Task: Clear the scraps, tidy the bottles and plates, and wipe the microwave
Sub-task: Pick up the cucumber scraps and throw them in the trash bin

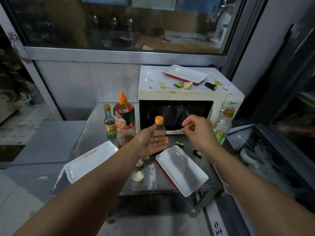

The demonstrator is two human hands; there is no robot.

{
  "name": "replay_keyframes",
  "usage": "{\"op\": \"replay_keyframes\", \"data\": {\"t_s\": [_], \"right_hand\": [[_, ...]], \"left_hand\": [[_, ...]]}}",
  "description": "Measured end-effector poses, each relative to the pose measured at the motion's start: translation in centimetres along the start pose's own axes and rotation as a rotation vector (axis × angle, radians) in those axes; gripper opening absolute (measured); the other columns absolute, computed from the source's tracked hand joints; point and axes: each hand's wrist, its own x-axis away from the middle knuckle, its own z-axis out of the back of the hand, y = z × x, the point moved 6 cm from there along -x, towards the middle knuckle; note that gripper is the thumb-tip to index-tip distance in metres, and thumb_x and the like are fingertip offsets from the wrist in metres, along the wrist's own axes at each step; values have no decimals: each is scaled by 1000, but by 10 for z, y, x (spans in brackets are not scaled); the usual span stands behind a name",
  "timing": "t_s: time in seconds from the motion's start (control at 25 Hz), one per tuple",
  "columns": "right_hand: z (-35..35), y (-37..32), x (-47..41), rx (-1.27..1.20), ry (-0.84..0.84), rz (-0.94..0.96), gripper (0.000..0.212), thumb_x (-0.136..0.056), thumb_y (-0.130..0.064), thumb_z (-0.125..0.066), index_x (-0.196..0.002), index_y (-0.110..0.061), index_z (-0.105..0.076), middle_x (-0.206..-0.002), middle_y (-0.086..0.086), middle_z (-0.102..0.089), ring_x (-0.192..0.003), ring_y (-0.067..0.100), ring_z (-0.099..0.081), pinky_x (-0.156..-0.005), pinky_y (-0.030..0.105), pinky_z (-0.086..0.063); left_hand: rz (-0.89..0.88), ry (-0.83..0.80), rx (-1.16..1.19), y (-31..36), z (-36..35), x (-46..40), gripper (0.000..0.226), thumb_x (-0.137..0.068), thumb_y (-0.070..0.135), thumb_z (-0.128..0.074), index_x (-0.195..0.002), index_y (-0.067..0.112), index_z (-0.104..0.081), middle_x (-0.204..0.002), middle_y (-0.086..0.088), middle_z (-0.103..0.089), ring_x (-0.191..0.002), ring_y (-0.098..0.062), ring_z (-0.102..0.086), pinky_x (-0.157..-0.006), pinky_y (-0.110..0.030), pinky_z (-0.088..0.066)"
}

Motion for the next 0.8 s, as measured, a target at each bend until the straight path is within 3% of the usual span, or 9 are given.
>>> {"op": "replay_keyframes", "data": {"t_s": [0.08, 0.2, 0.4, 0.52, 0.64, 0.8], "right_hand": [[-1, -7, -2, -37, -6, 10, 16, -74, -5, -76, -77, -16, -64, -62, -9, -58, -53, -4, -52, -54, 2, -39], [-7, -19, -6, -81, -44, 18, 15, -74, -4, -75, -77, -15, -64, -64, -5, -61, -54, 0, -50, -54, 4, -39], [-26, -30, -7, -38, -141, 33, 17, -76, -6, -71, -77, -21, -64, -70, -4, -67, -60, 3, -59, -54, 7, -44], [-25, -25, -7, -1, -146, 40, 13, -80, -11, -70, -79, -22, -65, -72, -10, -64, -64, -3, -58, -55, 3, -41], [-14, -6, -8, 19, -125, 13, 12, -83, -12, -68, -81, -23, -64, -76, -11, -62, -69, -1, -57, -59, 2, -39], [-6, 35, -3, 64, -159, -55, 15, -81, -12, -70, -91, -22, -64, -89, -8, -63, -82, 6, -56, -69, 13, -39]], "left_hand": [[21, -19, 51, 0, -4, -2, 54, -100, 42, -32, -110, -3, -60, -105, -19, -61, -92, -27, -61, -90, -36, -45], [37, -50, 90, -1, -10, -3, 63, -100, 47, -26, -123, -6, -53, -119, -23, -56, -94, -29, -60, -79, -34, -49], [58, -113, 115, -2, -19, -1, 66, -100, 49, -22, -112, -4, -58, -122, -23, -55, -95, -28, -62, -64, -30, -54], [65, -133, 117, -3, -19, -5, 67, -101, 48, -21, -122, -7, -54, -128, -25, -54, -108, -30, -60, -75, -31, -51], [72, -97, 102, -6, -18, -13, 64, -100, 47, -24, -118, -5, -56, -120, -22, -57, -93, -27, -63, -75, -30, -50], [97, -61, 76, -14, -21, -29, 61, -100, 46, -25, -105, -2, -61, -116, -17, -61, -99, -25, -62, -85, -33, -47]]}}
